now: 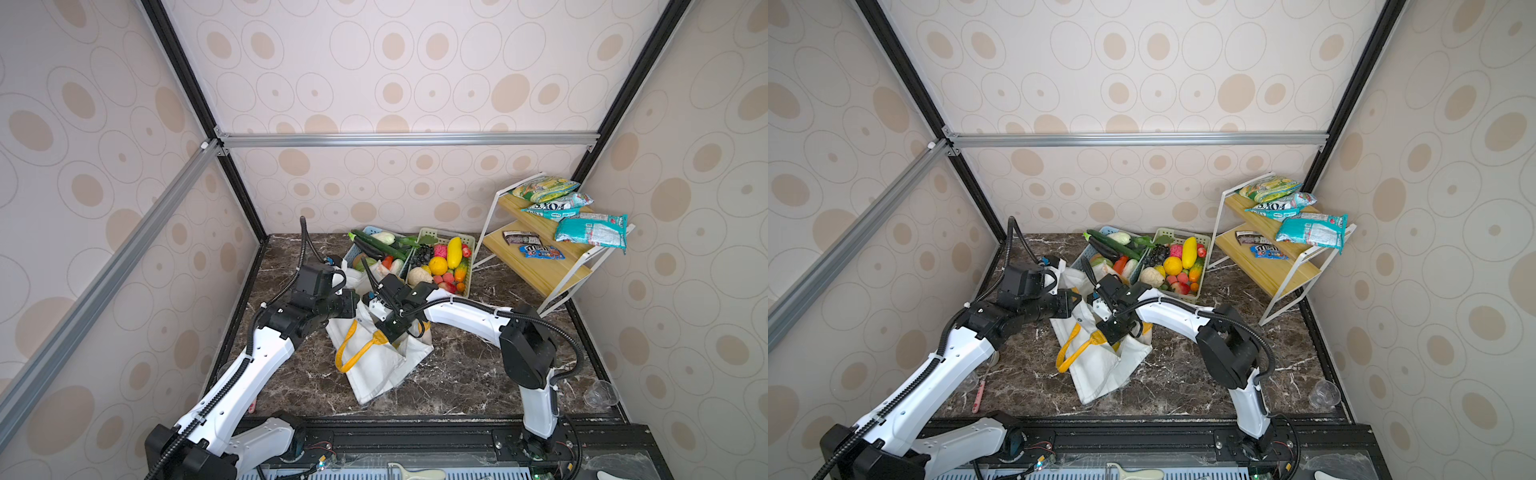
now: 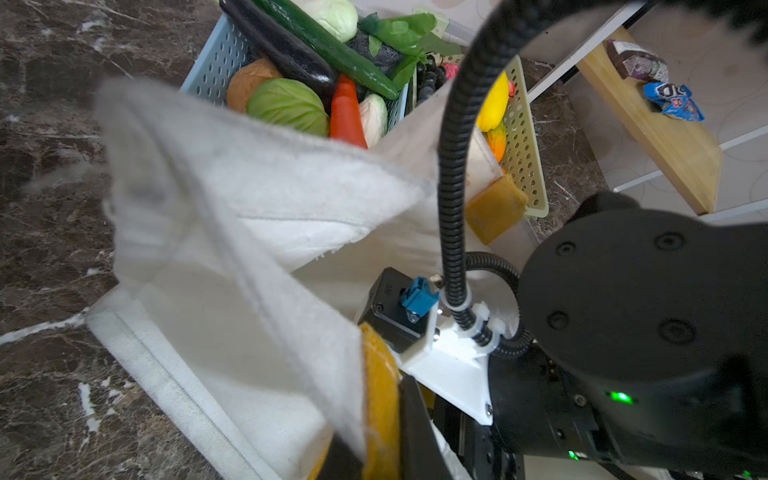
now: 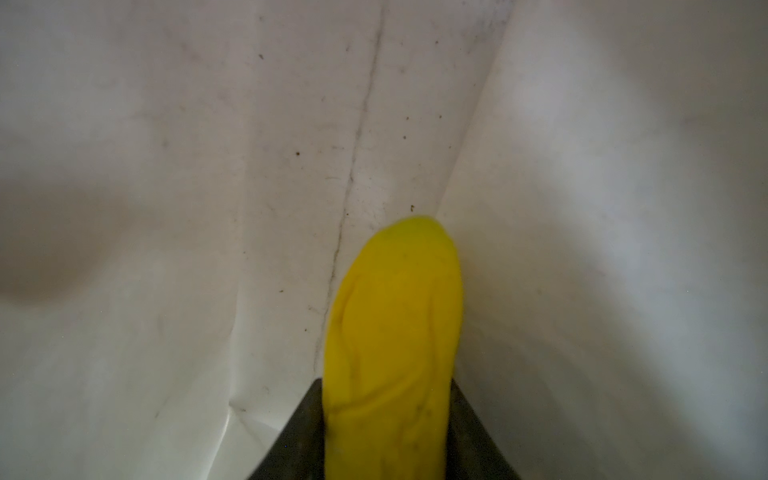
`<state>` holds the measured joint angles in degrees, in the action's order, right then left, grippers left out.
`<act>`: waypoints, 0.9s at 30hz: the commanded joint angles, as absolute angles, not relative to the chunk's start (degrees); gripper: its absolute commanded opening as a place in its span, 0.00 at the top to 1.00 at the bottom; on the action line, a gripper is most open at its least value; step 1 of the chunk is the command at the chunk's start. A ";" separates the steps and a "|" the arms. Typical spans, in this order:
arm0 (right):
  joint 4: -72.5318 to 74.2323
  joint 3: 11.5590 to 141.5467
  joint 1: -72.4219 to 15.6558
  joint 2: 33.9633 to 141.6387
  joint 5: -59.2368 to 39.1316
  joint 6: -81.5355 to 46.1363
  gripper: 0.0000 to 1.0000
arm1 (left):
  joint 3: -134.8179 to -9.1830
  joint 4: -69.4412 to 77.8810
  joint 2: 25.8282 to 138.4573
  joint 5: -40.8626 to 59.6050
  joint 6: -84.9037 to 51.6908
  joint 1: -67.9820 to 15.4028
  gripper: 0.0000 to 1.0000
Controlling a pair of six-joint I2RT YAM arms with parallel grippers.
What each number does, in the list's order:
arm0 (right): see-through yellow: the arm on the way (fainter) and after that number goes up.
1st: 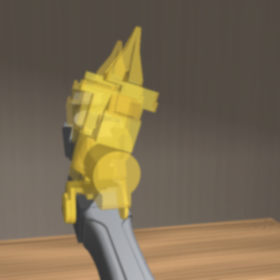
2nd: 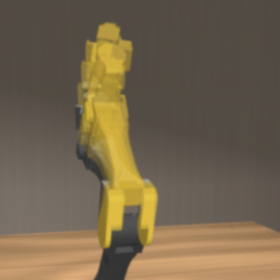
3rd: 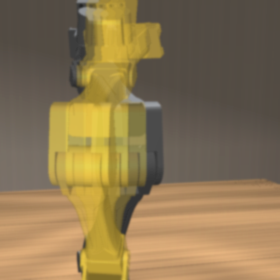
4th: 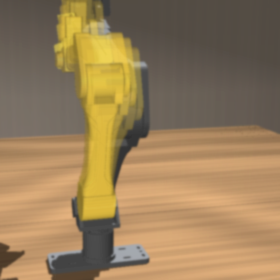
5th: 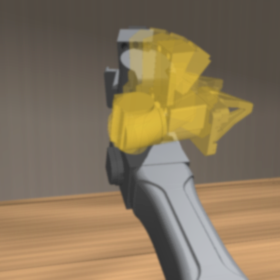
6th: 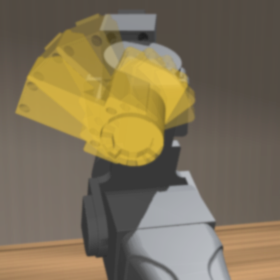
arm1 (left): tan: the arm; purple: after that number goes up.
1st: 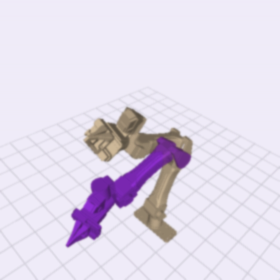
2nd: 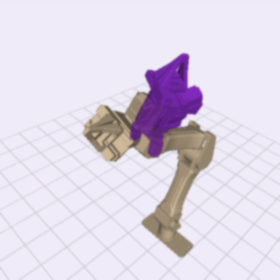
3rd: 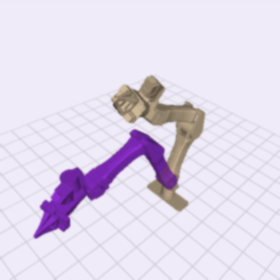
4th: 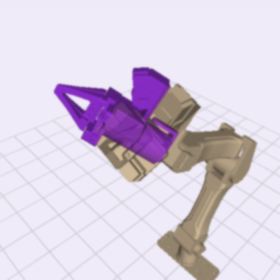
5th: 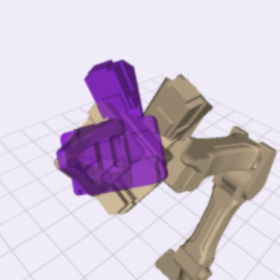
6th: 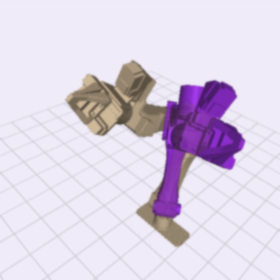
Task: Place the food into the grocery bag and tie it
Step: 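Push the yellow fruit deeper into the bag while the left gripper holds the rim open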
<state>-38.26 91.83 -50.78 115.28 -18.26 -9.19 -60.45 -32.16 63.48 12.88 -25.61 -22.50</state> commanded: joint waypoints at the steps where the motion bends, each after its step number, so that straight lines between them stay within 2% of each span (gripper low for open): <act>1: -36.55 91.96 -51.33 116.58 -18.15 -11.86 0.59 | -64.16 -27.82 62.31 14.10 -24.89 -22.10 1.00; 13: -32.94 90.05 -51.38 120.27 -15.00 -23.30 0.56 | -64.41 -27.02 62.52 14.64 -25.16 -21.35 1.00; 27: -27.82 85.48 -51.58 120.25 -14.22 -33.27 0.41 | -62.52 -26.40 61.09 15.16 -25.32 -18.62 1.00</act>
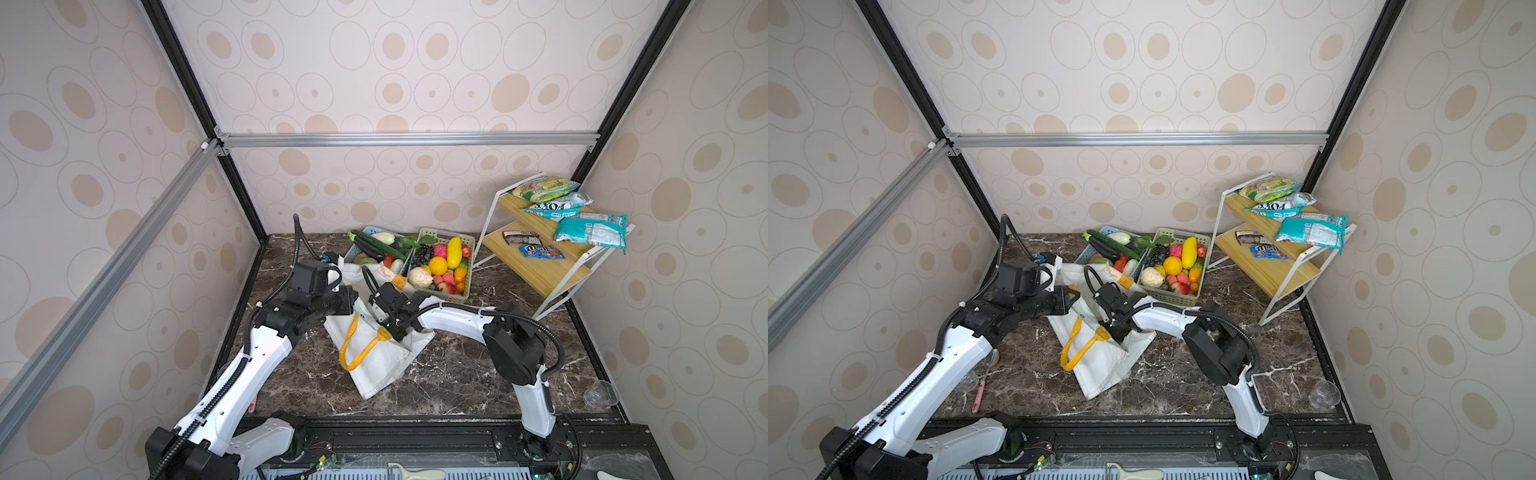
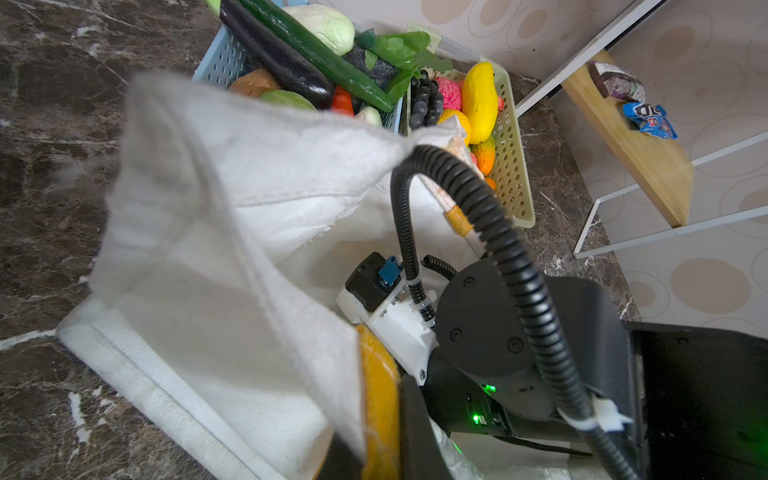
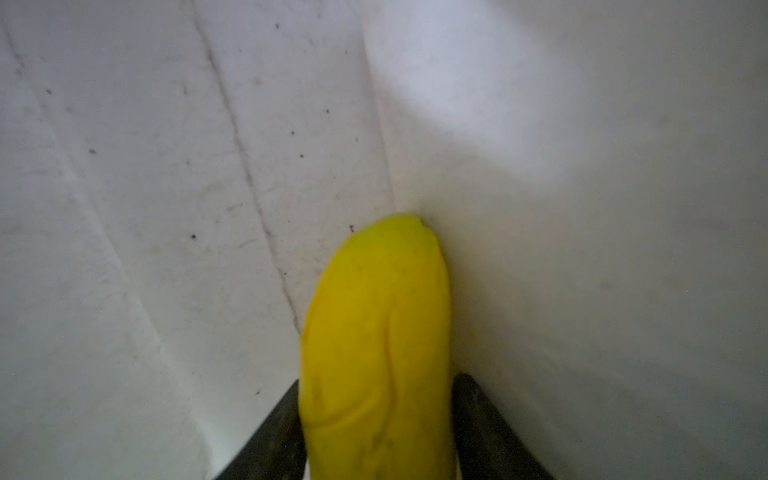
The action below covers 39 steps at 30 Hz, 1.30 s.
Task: Place the food into the grocery bag and tie it
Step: 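Push the yellow fruit deeper into the bag while the left gripper holds the rim open, then open the right gripper to release the yellow fruit and lift out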
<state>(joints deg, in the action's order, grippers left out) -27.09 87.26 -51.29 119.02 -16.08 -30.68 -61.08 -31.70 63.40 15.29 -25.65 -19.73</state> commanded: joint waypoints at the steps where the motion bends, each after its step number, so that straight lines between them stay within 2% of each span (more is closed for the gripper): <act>1: -27.87 85.52 -51.58 120.38 -14.23 -33.39 0.39 | -62.34 -26.37 61.00 15.15 -25.31 -18.37 1.00; 17: -27.75 85.06 -51.53 111.97 -13.87 -29.11 0.26 | -59.26 -26.02 59.77 14.68 -25.79 -16.79 1.00; 28: -25.70 84.19 -51.54 105.62 -16.20 -27.71 0.24 | -58.29 -26.19 59.58 13.99 -25.91 -16.35 1.00; 29: -25.69 84.16 -51.53 105.02 -15.94 -27.41 0.18 | -58.15 -26.20 59.50 14.01 -25.84 -16.33 1.00; 39: -26.37 85.27 -51.47 100.20 -12.88 -25.94 0.18 | -57.06 -26.12 59.07 13.67 -25.70 -16.15 1.00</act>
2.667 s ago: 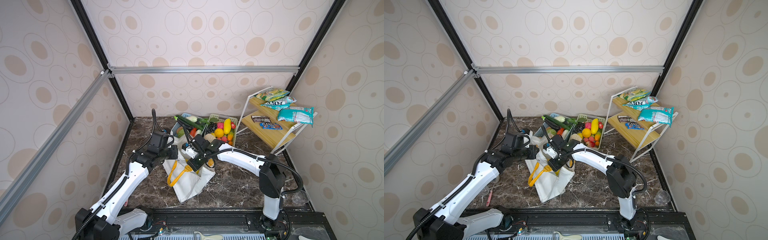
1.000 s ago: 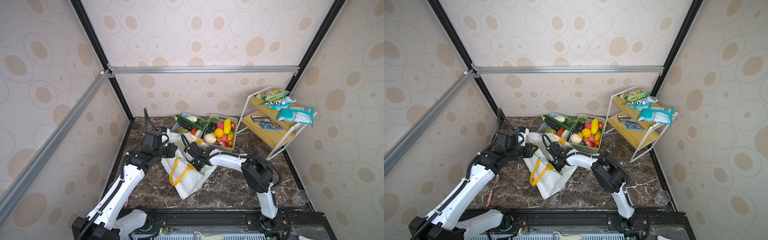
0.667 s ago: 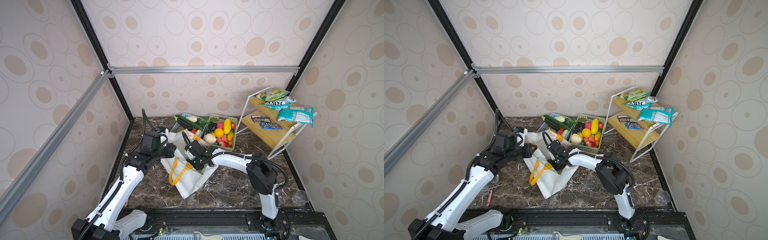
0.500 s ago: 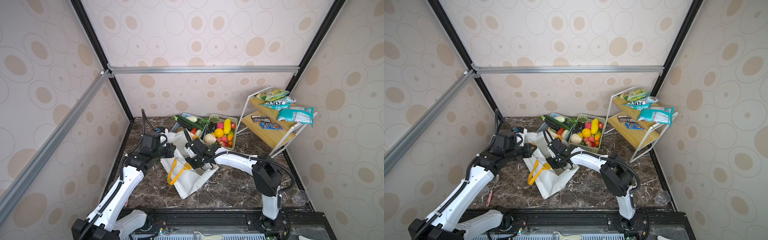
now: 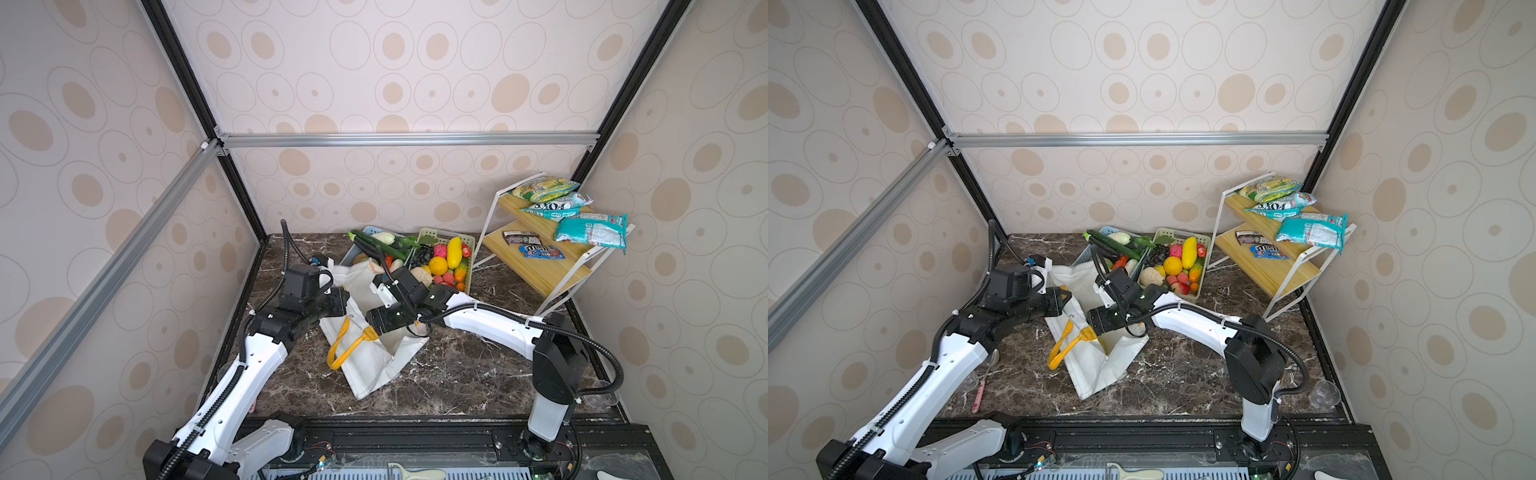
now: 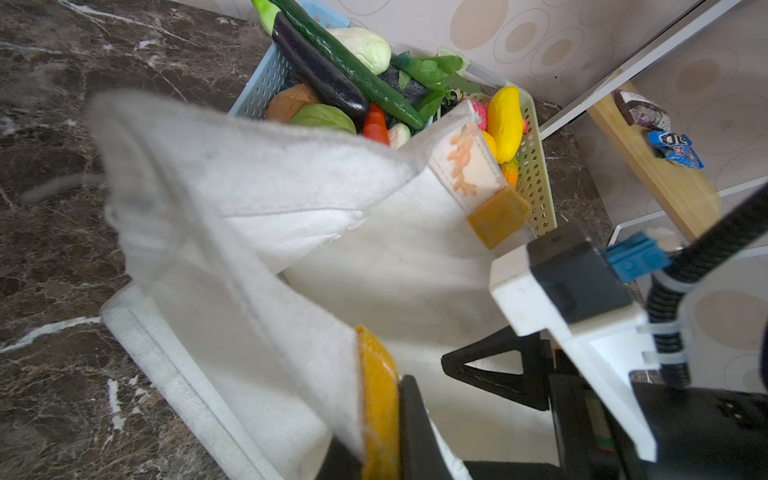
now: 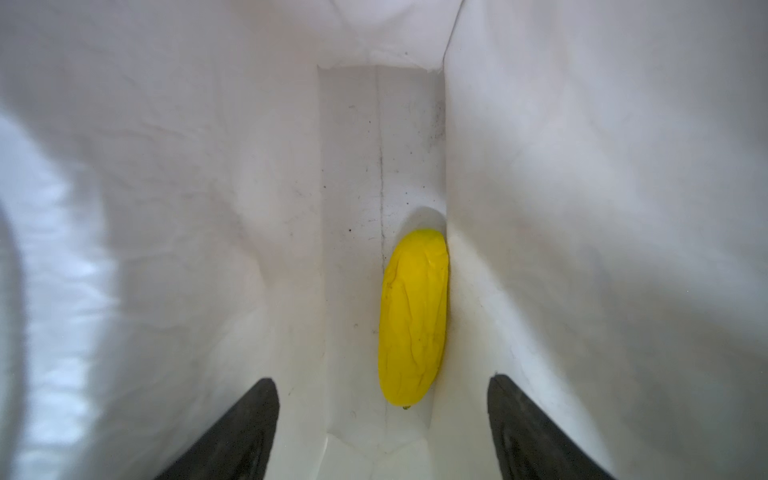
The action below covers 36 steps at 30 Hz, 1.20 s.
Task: Place the food into the grocery bag and tie it
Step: 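Open the right gripper to release the yellow fruit and lift out, then move the right gripper over the green fruit basket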
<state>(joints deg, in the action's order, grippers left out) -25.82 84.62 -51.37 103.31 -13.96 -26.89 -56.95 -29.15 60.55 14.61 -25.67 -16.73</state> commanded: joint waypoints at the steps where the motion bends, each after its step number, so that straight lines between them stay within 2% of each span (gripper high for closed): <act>1: -26.41 85.42 -51.40 99.71 -12.73 -25.81 0.18 | -56.96 -26.06 59.02 13.70 -25.67 -16.15 1.00; 11: -29.02 87.89 -48.01 93.00 -8.24 -24.51 0.19 | -56.30 -26.20 58.36 13.59 -25.58 -16.05 1.00; 19: -31.16 86.23 -35.90 89.84 -6.24 -25.05 0.22 | -55.96 -26.01 58.10 13.66 -25.58 -16.04 1.00; 26: -32.13 84.60 -25.97 93.04 -2.54 -25.37 0.23 | -56.15 -26.24 58.69 13.41 -25.40 -16.10 1.00; 36: -34.63 88.90 -23.83 102.70 11.19 -22.06 0.28 | -56.61 -26.42 59.17 12.91 -25.49 -16.12 1.00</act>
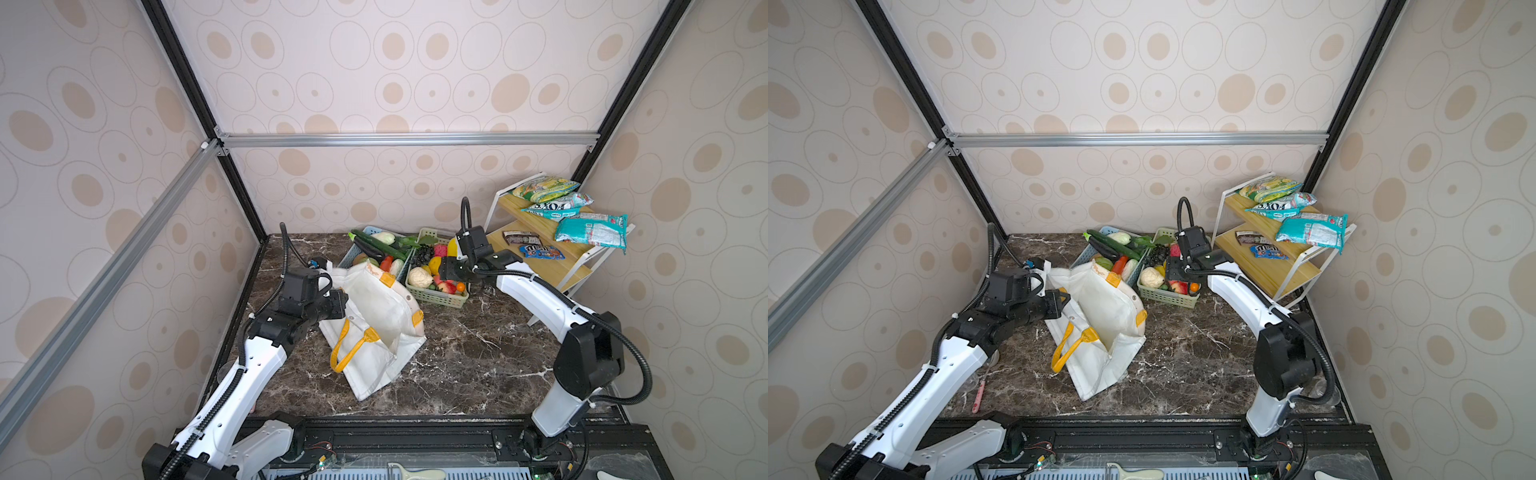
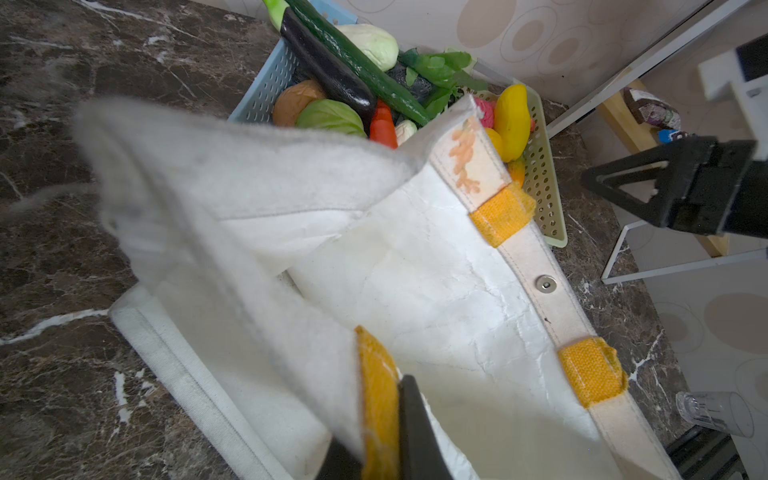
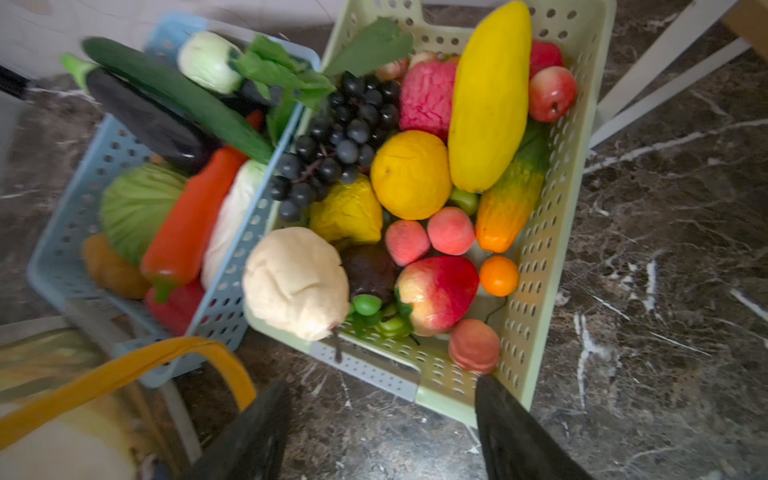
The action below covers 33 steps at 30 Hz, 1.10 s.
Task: Place the food into the grocery bag and tie it
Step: 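Move the right gripper over the green fruit basket, then lower the right gripper into the basket and grasp the red fruit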
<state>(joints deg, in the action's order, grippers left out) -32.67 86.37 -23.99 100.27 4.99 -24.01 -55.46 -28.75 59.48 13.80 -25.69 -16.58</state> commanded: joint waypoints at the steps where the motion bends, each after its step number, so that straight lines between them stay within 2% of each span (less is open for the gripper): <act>1: -34.39 89.21 -23.75 103.88 12.06 -21.62 0.29 | -56.53 -26.28 59.15 12.85 -25.59 -16.17 1.00; 17: -37.35 100.98 -22.37 120.88 12.96 -22.42 0.37 | -55.07 -26.91 58.28 12.42 -25.41 -16.17 1.00; 21: -37.38 102.10 -21.82 123.30 13.08 -22.84 0.41 | -54.51 -26.85 58.28 12.45 -25.49 -16.15 1.00; 33: -37.00 105.19 -21.10 128.51 13.27 -24.25 0.42 | -55.37 -26.58 59.67 12.92 -25.13 -16.22 1.00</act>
<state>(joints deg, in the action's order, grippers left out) -36.12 103.31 -21.37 126.89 12.45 -23.14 -54.02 -28.42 59.57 13.13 -25.67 -16.49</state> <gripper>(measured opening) 0.583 0.111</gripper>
